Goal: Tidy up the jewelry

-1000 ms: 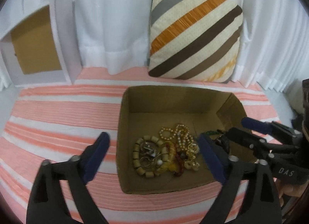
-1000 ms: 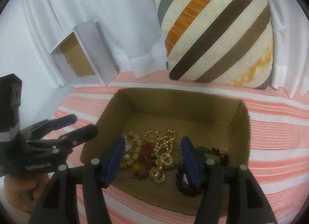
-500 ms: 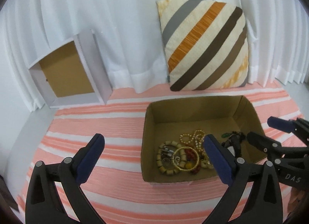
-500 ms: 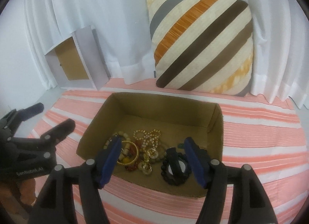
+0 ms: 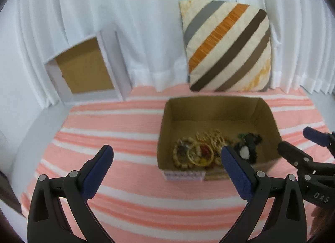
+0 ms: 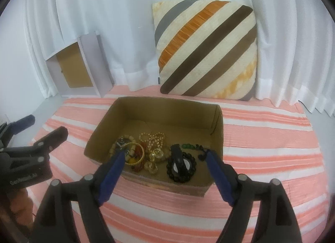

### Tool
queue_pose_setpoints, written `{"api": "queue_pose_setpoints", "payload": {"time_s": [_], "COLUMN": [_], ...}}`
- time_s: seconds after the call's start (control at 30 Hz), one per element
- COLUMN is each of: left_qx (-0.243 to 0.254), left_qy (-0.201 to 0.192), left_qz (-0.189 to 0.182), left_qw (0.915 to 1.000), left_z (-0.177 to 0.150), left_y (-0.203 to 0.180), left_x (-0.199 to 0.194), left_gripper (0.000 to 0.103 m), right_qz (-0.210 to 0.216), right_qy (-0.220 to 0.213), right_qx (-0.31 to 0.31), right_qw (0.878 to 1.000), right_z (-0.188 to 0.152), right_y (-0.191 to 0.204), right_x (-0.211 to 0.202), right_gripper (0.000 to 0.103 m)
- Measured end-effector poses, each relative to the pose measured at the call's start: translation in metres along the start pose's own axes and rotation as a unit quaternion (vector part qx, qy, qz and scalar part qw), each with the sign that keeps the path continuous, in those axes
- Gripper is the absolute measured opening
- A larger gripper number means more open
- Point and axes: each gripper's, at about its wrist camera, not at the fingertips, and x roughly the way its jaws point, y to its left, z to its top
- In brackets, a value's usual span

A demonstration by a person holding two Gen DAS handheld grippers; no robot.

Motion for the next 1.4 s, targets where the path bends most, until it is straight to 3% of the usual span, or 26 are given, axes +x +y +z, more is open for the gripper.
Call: {"api": "queue_pose_setpoints", "payload": {"time_s": [0.17, 0.67, 1.4], "left_qx": [-0.002, -0.006, -0.024], "left_qy": [0.015, 0.004, -0.024], "left_qz": [-0.01, -0.038, -0.024], "left_qw": [0.9998, 0.9993, 0.9991], "left_z": [-0.009, -0.029, -0.035], "left_y": [0.003, 0.01, 0.026], "left_x": [-0.017, -0.074, -0.151], "left_gripper": [0.102, 0.102, 0.102], "right_qz": [-0.009, -0.005, 0.003], "right_qy": [-0.007, -0.023, -0.038], "right_qx": [-0.005, -0.016, -0.035], "right_qw": [1.0, 1.0, 0.999], "right_z": [-0.004, -0.022, -0.033], "right_y": [0.008, 0.026, 0.052], "right_x": [-0.023, -0.092, -0.175], "right_gripper": [0.083, 0.084, 0.084]}}
